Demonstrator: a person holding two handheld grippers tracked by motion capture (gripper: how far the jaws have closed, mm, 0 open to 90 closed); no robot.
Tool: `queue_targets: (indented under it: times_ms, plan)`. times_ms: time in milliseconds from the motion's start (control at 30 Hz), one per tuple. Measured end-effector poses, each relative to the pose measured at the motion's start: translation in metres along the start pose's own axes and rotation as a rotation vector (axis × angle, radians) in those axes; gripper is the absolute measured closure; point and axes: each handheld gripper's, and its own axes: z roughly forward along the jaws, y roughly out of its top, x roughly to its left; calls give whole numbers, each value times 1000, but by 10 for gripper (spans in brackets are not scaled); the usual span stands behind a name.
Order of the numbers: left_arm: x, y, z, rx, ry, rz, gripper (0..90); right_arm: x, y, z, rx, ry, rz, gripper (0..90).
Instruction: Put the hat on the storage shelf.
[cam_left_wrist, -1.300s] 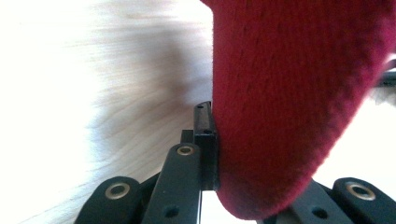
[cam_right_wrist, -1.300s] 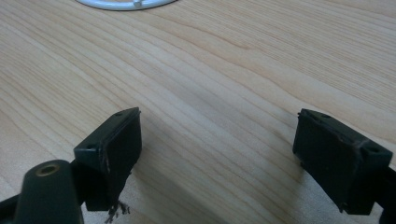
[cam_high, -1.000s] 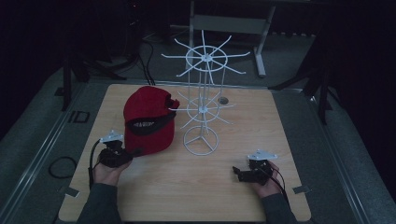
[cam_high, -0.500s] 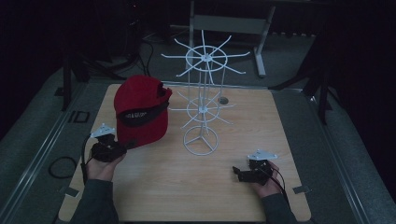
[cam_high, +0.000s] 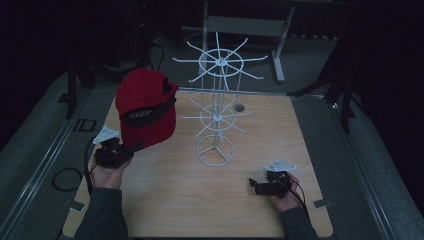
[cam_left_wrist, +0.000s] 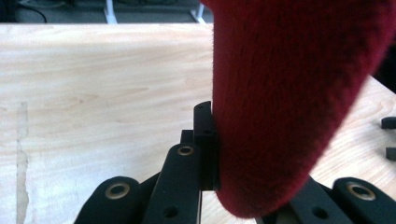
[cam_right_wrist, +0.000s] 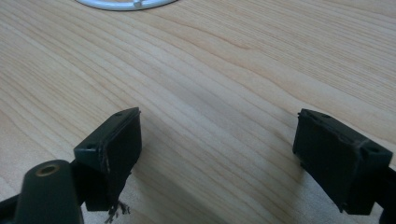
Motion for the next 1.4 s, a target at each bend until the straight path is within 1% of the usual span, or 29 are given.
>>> queue_targets:
  times_ms: [100,500,700,1200,1400]
  plan:
    - [-1,5,-1,-20,2,3,860,0,0,0,0,0,0,153]
    - [-6,19,-8,-69,-4,14,860,0,0,0,1,0,0,153]
    - [-9,24,-11,-95,-8,12,860,0,0,0,1,0,0,153]
    - [-14,36,-14,-129,-13,18,860,0,0,0,0,0,-1,153]
    - [-16,42,-19,-154,-12,19,860,0,0,0,0,0,-1,153]
